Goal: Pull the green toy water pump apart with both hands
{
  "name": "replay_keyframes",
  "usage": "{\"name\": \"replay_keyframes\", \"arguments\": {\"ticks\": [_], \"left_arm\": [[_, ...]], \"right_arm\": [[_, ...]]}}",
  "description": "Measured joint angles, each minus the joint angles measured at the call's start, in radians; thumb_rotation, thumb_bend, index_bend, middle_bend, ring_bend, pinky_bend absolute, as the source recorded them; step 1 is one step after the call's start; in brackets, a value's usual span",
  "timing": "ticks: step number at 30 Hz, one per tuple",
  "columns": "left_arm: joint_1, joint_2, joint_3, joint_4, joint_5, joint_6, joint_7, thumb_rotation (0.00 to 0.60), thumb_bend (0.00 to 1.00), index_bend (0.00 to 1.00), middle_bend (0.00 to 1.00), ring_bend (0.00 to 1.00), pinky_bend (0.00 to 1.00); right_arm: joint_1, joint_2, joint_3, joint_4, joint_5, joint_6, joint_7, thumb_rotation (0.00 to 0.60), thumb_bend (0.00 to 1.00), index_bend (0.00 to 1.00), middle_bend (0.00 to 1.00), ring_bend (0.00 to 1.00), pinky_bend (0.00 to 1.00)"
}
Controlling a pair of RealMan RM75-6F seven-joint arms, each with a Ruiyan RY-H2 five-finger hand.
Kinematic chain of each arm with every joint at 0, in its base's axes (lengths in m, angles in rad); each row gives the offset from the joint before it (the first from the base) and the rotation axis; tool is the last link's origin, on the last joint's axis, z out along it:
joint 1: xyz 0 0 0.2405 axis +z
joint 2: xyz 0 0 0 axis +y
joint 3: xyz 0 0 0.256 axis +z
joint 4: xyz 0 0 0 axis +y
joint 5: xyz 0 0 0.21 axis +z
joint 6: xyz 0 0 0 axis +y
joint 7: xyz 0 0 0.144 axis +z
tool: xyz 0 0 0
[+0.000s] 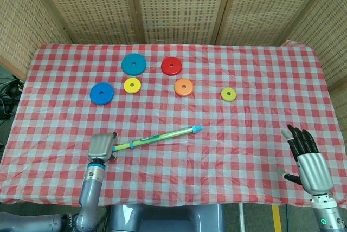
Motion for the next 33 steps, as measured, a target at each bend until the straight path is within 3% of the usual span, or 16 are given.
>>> {"name": "replay_keyframes", "arguments": {"ticks": [4,9,12,24,33], "left_arm": [[-0.007,-0.012,0.008,0.023,-0.010,-0.009,-0.007,0.600,0.28,0.47,0.94,0.90,0.77],[-0.016,-0.027,0.014,0.042,-0.012,-0.008,-0.010,0.600,0.53,0.53,0.94,0.90,0.77],[-0.019,-0.029,0.017,0.047,-0.009,0.001,-0.009,0.600,0.61,0.63,0.95,0.91,0.77],[-0.023,0.021,0.009,0.000,0.036,0.043,-0.016,0.600,0.62,0.79,0.95,0.91,0.77],[-0.039,0.088,-0.005,-0.049,0.117,0.087,-0.003,0.600,0.62,0.82,0.95,0.91,0.77]], "right_arm": [[0.000,0.000,0.000,0.000,0.002,-0.001,0.002,0.600,0.10,0.01,0.00,0.00,0.00],[0.000,-0.001,0.001,0.003,0.003,-0.001,0.007,0.600,0.10,0.01,0.00,0.00,0.00],[0.000,-0.001,0.000,0.003,0.002,0.000,0.009,0.600,0.10,0.01,0.00,0.00,0.00],[0.001,-0.004,-0.002,0.002,0.001,-0.004,0.001,0.600,0.10,0.01,0.00,0.00,0.00],[0.002,-0.005,-0.003,0.002,0.002,-0.008,0.000,0.600,0.10,0.01,0.00,0.00,0.00]]}}
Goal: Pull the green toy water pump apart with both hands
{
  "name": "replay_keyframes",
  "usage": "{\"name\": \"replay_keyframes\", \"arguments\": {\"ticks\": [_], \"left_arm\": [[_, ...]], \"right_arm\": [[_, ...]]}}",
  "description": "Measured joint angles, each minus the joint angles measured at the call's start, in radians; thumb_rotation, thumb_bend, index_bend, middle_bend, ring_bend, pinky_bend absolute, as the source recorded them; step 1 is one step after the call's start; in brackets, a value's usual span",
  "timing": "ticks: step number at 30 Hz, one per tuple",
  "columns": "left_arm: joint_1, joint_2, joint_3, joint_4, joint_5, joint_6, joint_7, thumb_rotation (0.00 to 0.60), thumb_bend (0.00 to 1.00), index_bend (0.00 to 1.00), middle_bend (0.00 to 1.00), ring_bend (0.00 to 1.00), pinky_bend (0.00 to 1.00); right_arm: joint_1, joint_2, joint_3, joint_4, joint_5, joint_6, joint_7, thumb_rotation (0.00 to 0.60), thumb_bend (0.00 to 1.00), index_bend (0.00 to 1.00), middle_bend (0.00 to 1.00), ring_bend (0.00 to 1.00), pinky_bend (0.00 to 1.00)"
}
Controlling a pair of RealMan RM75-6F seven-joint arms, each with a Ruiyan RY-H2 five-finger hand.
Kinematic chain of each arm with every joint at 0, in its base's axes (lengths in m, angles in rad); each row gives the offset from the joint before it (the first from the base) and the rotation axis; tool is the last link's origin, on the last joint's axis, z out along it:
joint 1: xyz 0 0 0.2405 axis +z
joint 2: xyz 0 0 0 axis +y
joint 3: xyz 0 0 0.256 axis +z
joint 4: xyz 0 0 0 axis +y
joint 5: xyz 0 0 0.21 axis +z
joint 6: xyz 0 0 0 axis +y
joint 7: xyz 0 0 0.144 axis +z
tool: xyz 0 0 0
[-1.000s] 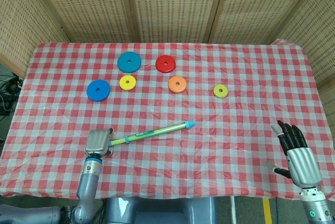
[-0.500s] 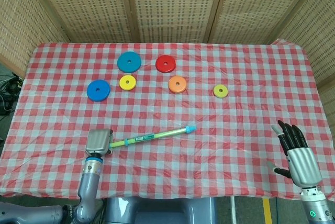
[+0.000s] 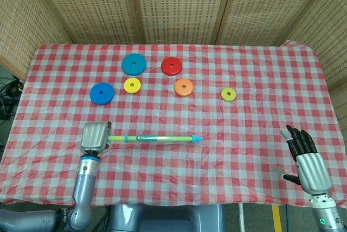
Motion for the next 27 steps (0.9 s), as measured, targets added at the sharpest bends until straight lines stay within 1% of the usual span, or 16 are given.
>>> {"name": "replay_keyframes", "arguments": {"ticks": [6,13,19,23,27], "left_arm": [[-0.010,0.056,-0.015,-0.026,0.046,-0.014,-0.037,0.600,0.60,0.84,0.95,0.91,0.77],[-0.015,0.130,-0.042,-0.044,0.107,-0.041,-0.131,0.600,0.59,0.84,0.95,0.91,0.77],[-0.026,0.229,-0.078,-0.068,0.103,-0.120,-0.208,0.600,0.57,0.84,0.95,0.91,0.77],[-0.056,0.279,-0.100,-0.056,0.099,-0.188,-0.227,0.600,0.57,0.84,0.95,0.91,0.77],[-0.104,0.310,-0.131,-0.025,0.075,-0.252,-0.248,0.600,0.57,0.84,0.95,0.91,0.77]], "right_arm": [[0.005,-0.004,-0.004,-0.001,-0.001,-0.013,-0.001,0.600,0.10,0.01,0.00,0.00,0.00],[0.022,-0.008,0.000,-0.015,0.003,-0.039,-0.002,0.600,0.10,0.01,0.00,0.00,0.00],[0.058,-0.013,0.015,-0.062,0.007,-0.086,-0.037,0.600,0.10,0.02,0.00,0.00,0.00],[0.096,-0.014,0.040,-0.116,0.027,-0.140,-0.091,0.600,0.10,0.03,0.00,0.00,0.00],[0.143,-0.013,0.087,-0.199,0.081,-0.196,-0.191,0.600,0.10,0.05,0.00,0.00,0.00]]}}
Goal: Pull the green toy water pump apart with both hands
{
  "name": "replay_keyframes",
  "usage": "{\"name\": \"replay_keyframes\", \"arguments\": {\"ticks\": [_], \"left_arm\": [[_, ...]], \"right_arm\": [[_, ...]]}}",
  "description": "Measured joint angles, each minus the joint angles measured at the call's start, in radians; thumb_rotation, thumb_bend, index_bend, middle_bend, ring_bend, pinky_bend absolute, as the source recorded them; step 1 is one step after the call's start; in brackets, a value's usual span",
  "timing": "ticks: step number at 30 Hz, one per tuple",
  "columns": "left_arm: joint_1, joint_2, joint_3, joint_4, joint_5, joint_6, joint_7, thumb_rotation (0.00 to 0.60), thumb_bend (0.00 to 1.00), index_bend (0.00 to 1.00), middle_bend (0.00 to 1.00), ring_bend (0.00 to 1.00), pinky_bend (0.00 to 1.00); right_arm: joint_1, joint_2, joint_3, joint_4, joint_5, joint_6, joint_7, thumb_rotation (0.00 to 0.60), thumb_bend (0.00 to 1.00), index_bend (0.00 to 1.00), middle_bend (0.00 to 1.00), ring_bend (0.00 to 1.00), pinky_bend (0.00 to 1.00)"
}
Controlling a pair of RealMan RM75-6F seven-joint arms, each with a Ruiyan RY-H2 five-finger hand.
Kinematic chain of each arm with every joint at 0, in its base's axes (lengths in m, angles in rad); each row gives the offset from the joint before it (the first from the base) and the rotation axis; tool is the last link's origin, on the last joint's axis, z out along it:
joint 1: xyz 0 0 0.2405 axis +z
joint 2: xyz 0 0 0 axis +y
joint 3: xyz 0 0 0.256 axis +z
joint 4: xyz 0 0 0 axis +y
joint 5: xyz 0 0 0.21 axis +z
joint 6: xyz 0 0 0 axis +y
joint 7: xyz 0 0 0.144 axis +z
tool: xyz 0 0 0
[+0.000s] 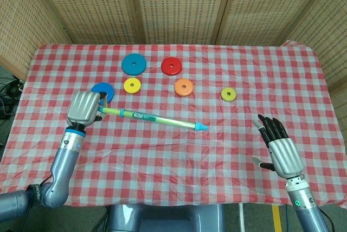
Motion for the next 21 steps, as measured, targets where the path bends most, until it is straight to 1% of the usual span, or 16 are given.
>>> {"name": "replay_keyframes", "arguments": {"ticks": [6,10,15,19,21], "left_arm": [[-0.059,0.006,-0.031,0.028,-0.100,-0.047,0.006,0.600,0.57,0.84,0.95,0.91,0.77],[-0.113,-0.003,-0.045,0.069,-0.169,-0.072,0.023,0.600,0.57,0.85,0.95,0.91,0.77],[-0.144,-0.039,-0.054,0.123,-0.210,-0.073,0.020,0.600,0.57,0.86,0.95,0.91,0.77],[-0.168,-0.066,-0.066,0.160,-0.260,-0.079,-0.002,0.600,0.57,0.86,0.95,0.91,0.77],[-0.177,-0.076,-0.069,0.176,-0.268,-0.078,-0.012,0.600,0.57,0.86,0.95,0.91,0.77]], "right_arm": [[0.075,-0.015,0.074,-0.080,0.107,-0.076,-0.129,0.600,0.10,0.08,0.00,0.00,0.01],[0.123,-0.031,0.113,-0.099,0.171,-0.119,-0.189,0.600,0.10,0.09,0.00,0.00,0.02],[0.161,-0.050,0.131,-0.086,0.225,-0.157,-0.224,0.600,0.10,0.09,0.00,0.00,0.03],[0.174,-0.059,0.135,-0.062,0.259,-0.172,-0.234,0.600,0.10,0.10,0.00,0.00,0.03],[0.179,-0.063,0.135,-0.051,0.273,-0.177,-0.229,0.600,0.10,0.12,0.02,0.00,0.05]]}}
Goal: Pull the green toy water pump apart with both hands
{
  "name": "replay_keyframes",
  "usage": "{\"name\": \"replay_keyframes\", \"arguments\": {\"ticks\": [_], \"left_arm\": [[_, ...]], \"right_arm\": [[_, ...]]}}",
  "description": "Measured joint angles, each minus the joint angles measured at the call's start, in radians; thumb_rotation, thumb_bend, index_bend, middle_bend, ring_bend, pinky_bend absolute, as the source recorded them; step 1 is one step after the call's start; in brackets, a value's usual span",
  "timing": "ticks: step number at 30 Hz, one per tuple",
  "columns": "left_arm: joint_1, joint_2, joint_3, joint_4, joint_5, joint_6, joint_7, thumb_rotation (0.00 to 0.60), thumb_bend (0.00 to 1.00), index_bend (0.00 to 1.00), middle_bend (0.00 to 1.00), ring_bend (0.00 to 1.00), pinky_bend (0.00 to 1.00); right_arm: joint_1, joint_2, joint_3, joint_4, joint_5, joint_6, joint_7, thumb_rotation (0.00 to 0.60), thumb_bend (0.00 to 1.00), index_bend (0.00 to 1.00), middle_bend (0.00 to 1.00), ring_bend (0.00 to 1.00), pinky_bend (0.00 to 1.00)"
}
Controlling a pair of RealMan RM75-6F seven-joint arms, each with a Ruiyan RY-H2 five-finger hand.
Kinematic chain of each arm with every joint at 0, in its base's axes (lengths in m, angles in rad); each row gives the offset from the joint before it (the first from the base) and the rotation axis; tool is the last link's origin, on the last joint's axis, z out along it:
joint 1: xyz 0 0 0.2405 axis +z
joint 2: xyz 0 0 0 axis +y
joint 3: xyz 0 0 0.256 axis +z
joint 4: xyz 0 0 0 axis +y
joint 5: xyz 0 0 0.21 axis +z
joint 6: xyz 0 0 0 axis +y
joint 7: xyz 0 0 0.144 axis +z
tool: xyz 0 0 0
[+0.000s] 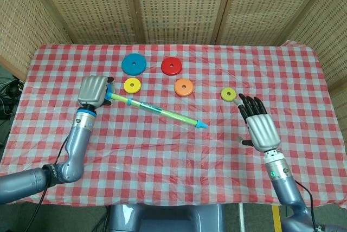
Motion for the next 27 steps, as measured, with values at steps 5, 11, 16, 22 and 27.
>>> {"name": "replay_keyframes", "arguments": {"ticks": [5,11,16,22,27], "left_arm": [[-0.018,-0.022,-0.010,0.029,-0.016,-0.005,-0.040,0.600,0.57,0.86,0.95,0.91,0.77],[-0.039,-0.037,-0.021,0.041,-0.038,-0.006,-0.069,0.600,0.57,0.86,0.95,0.91,0.77],[-0.062,-0.043,-0.032,0.029,-0.097,-0.001,-0.060,0.600,0.57,0.86,0.95,0.91,0.77],[-0.079,-0.043,-0.024,0.014,-0.118,0.012,-0.046,0.600,0.57,0.86,0.95,0.91,0.77],[-0.086,-0.041,-0.013,0.008,-0.132,0.020,-0.041,0.600,0.57,0.86,0.95,0.91,0.77]], "right_arm": [[0.010,-0.017,0.001,0.025,0.008,0.004,0.011,0.600,0.12,0.23,0.16,0.12,0.18],[0.026,-0.042,0.008,0.030,0.009,0.021,0.026,0.600,0.14,0.28,0.36,0.35,0.32],[0.051,-0.062,0.019,0.015,0.022,0.022,-0.013,0.600,0.15,0.31,0.52,0.52,0.36],[0.072,-0.069,0.028,-0.006,0.050,0.021,-0.055,0.600,0.15,0.34,0.69,0.68,0.40],[0.082,-0.077,0.027,-0.014,0.069,0.025,-0.075,0.600,0.16,0.36,0.77,0.76,0.41]]}}
